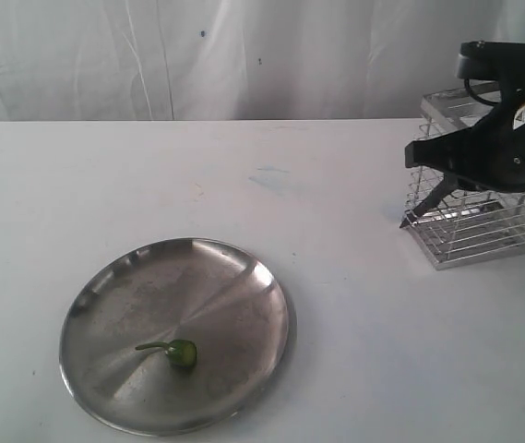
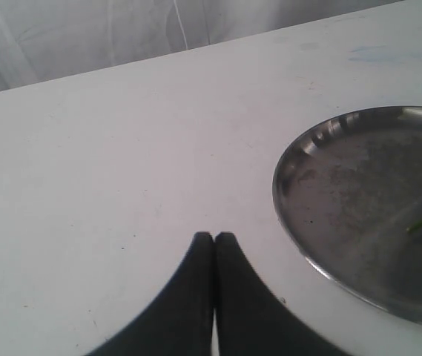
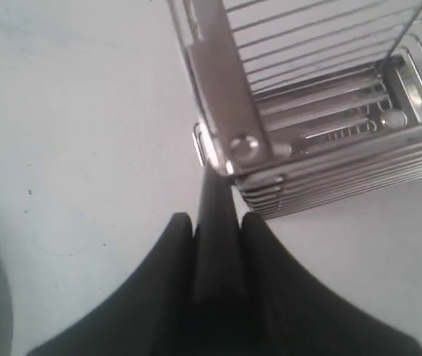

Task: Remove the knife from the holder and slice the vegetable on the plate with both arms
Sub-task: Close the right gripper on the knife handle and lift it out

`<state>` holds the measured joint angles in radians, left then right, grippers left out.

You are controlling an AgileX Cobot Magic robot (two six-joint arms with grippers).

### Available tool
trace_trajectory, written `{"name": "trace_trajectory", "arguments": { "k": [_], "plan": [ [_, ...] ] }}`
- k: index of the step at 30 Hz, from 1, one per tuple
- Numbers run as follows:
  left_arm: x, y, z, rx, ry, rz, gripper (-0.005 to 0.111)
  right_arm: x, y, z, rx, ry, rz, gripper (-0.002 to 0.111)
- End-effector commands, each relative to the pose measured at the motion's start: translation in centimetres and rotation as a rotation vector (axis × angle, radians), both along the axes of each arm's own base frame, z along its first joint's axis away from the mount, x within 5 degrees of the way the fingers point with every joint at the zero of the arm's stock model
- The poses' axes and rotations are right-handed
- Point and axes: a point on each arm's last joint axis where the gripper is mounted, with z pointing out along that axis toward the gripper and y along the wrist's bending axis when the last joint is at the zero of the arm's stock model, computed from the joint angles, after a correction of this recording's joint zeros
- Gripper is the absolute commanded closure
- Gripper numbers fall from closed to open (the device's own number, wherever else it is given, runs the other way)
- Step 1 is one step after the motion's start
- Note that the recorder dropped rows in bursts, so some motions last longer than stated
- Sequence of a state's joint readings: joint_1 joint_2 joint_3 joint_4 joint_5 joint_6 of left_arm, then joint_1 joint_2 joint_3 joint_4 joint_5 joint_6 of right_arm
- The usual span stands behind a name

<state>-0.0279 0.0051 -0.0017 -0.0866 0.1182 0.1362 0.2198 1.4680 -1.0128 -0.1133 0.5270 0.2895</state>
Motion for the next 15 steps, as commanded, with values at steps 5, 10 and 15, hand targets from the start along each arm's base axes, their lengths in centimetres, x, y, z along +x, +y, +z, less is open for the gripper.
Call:
{"name": "trace_trajectory", "arguments": {
  "k": [5, 10, 15],
  "plan": [
    [0.0, 0.0, 0.0, -0.010, -0.007, -0.003, 0.107, -0.3, -0.1, 0.9, -0.010, -0.031, 0.006, 0.108],
    [0.0, 0.0, 0.0, -0.010, -0.007, -0.003, 0.107, -1.4, -0.4, 2.6, -0.004, -0.074, 0.006, 0.108],
    [0.0, 0.0, 0.0, -0.010, -0.007, -0.003, 0.107, -3.3, -0.9, 3.5, -0.068, -0.005, 0.043, 0.108]
  ]
}}
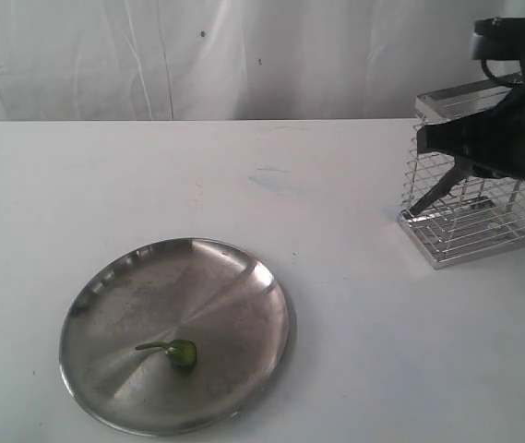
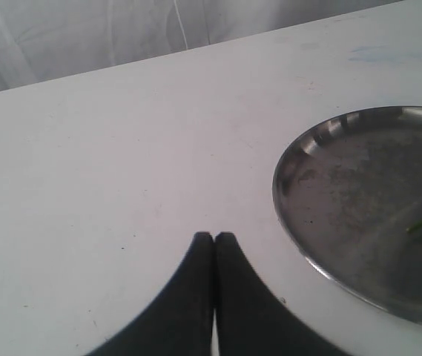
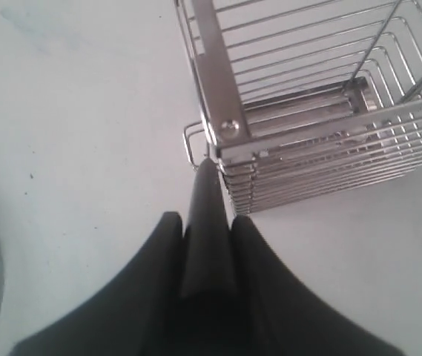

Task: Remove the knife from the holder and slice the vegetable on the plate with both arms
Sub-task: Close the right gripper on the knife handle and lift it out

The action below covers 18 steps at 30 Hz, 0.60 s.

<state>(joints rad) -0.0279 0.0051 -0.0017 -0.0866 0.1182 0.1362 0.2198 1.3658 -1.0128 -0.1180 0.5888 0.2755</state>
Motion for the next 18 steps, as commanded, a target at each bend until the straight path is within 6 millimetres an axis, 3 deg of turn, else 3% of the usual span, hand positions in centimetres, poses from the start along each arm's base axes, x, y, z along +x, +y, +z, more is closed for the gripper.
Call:
{"name": "trace_trajectory", "arguments": {
  "k": [1, 7, 13, 18],
  "plan": [
    [0.0, 0.0, 0.0, -0.010, -0.007, -0.003, 0.107, -1.6, -0.5, 0.8, -0.076, 0.055, 0.045, 0.108],
    [0.0, 0.0, 0.0, -0.010, -0.007, -0.003, 0.107, -3.2, -0.9, 2.5, -0.098, 0.020, 0.078, 0.108],
    [0.0, 0.0, 0.0, -0.010, -0.007, -0.003, 0.107, -7.4, -1.8, 7.0, -0.078, -0.164, 0.084, 0.108],
    [0.0, 0.0, 0.0, -0.010, -0.007, -0.003, 0.107, -10.5, -1.7, 8.8, 0.015, -0.208, 0.127, 0.108]
  ]
}}
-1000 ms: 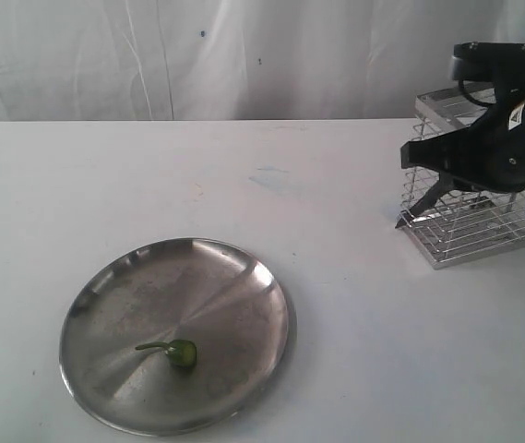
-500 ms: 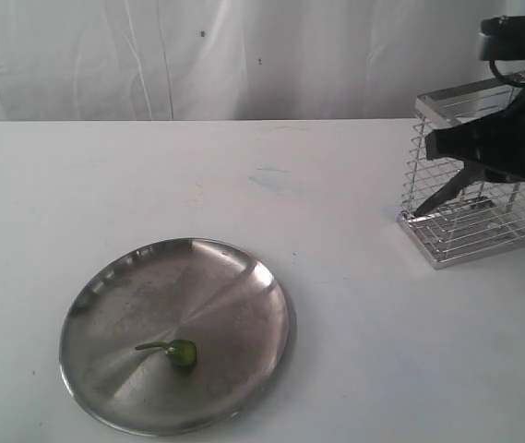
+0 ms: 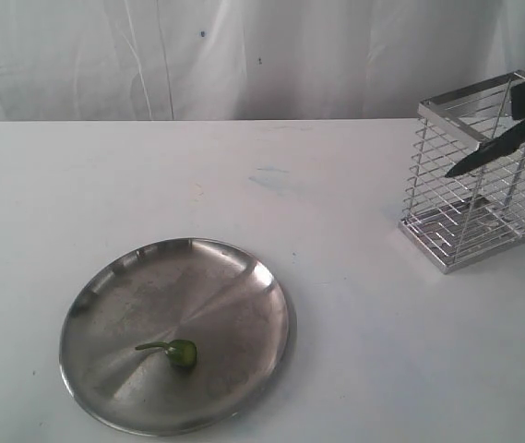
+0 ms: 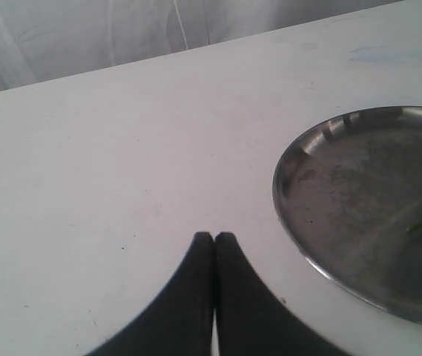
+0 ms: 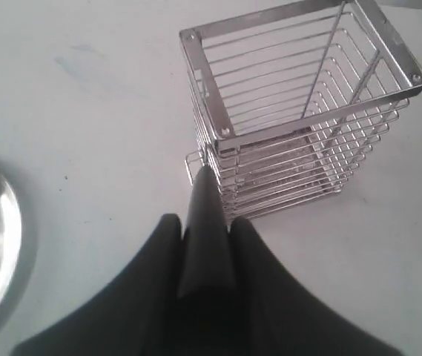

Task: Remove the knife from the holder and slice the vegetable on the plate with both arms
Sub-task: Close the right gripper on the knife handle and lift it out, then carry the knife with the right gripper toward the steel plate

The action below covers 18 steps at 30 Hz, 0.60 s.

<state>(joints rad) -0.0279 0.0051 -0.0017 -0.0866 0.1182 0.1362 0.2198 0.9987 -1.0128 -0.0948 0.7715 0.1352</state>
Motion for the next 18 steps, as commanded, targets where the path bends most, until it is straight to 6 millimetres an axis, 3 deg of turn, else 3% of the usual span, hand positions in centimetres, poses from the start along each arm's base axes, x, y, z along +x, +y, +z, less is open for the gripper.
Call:
{"name": "trace_trajectory", "arguments": {
  "k": [1, 6, 11, 15, 18],
  "plan": [
    [0.0, 0.0, 0.0, -0.010, -0.007, -0.003, 0.107, -2.3, 0.5, 1.1, 0.060, -0.013, 0.090, 0.108],
    [0.0, 0.0, 0.0, -0.010, -0.007, -0.003, 0.107, -4.6, 1.4, 2.0, 0.156, -0.022, 0.218, 0.108],
    [0.0, 0.0, 0.0, -0.010, -0.007, -0.003, 0.107, -5.1, 2.5, 2.3, 0.241, -0.059, 0.324, 0.108],
    [0.0, 0.0, 0.0, -0.010, -0.007, -0.003, 0.107, -4.7, 3.4, 1.2, 0.355, -0.094, 0.369, 0.108],
    [0.0, 0.0, 0.0, -0.010, -0.007, -0.003, 0.107, -4.3, 3.9, -0.8, 0.476, -0.107, 0.361, 0.108]
  ]
}}
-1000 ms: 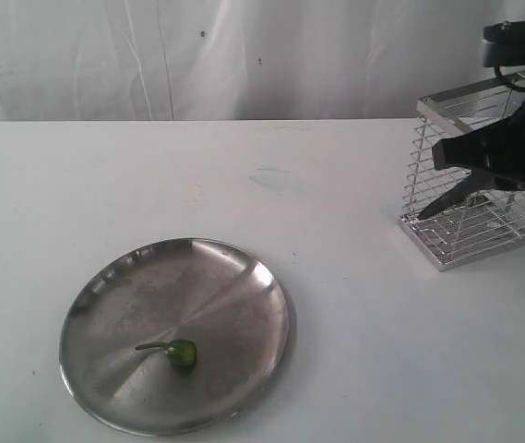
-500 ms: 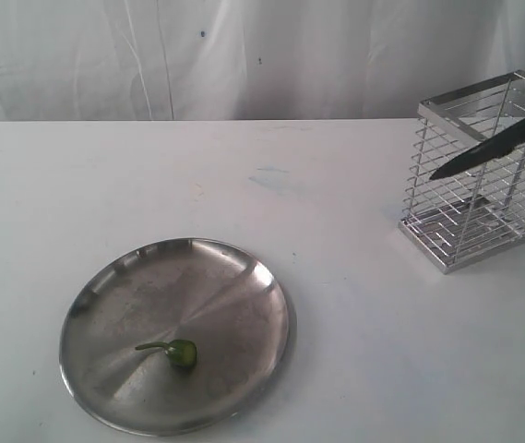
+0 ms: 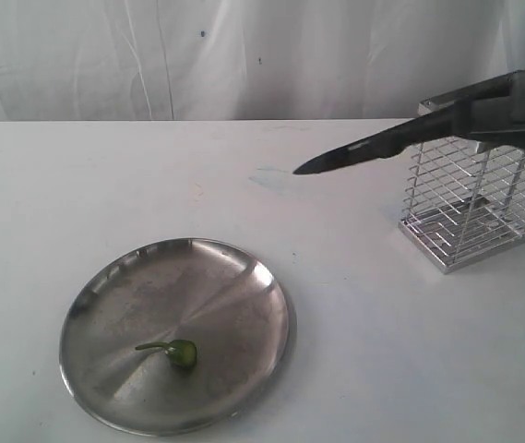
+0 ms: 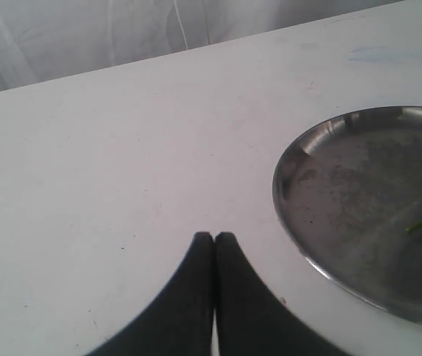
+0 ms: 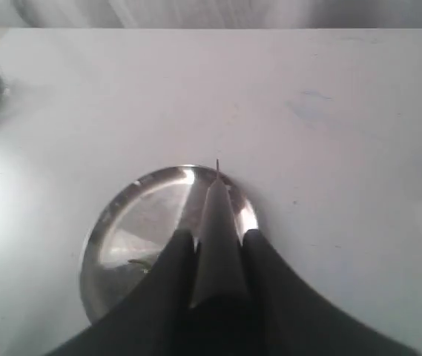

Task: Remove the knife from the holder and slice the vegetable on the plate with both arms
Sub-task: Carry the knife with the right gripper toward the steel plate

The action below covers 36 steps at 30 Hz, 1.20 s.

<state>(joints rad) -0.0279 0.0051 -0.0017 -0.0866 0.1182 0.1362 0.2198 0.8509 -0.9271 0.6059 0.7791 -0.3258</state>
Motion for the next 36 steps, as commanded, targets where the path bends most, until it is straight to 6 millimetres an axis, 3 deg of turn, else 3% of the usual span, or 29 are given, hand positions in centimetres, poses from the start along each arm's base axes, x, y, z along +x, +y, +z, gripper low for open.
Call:
{"name": "trace_trajectory", "arguments": {
  "k": [1, 5, 11, 17, 25, 36],
  "plan": [
    [0.0, 0.0, 0.0, -0.010, -0.007, -0.003, 0.107, 0.6, 0.7, -2.7, 0.165, -0.018, -0.005, 0.108],
    [0.0, 0.0, 0.0, -0.010, -0.007, -0.003, 0.107, 0.8, 1.0, -5.7, 0.311, 0.006, -0.029, 0.108],
    [0.0, 0.0, 0.0, -0.010, -0.007, -0.003, 0.107, 0.2, 1.4, -8.3, 0.517, 0.046, -0.016, 0.108],
    [0.0, 0.0, 0.0, -0.010, -0.007, -0.003, 0.107, -0.5, 1.4, -10.8, 0.475, 0.083, -0.003, 0.108],
    [0.0, 0.0, 0.0, -0.010, -0.007, -0.003, 0.107, -0.2, 0.8, -11.6, 0.405, 0.056, -0.063, 0.108],
    [0.0, 0.0, 0.0, -0.010, -0.007, -0.003, 0.107, -0.1, 0.8, -11.6, 0.180, -0.141, 0.040, 0.108]
  ]
}}
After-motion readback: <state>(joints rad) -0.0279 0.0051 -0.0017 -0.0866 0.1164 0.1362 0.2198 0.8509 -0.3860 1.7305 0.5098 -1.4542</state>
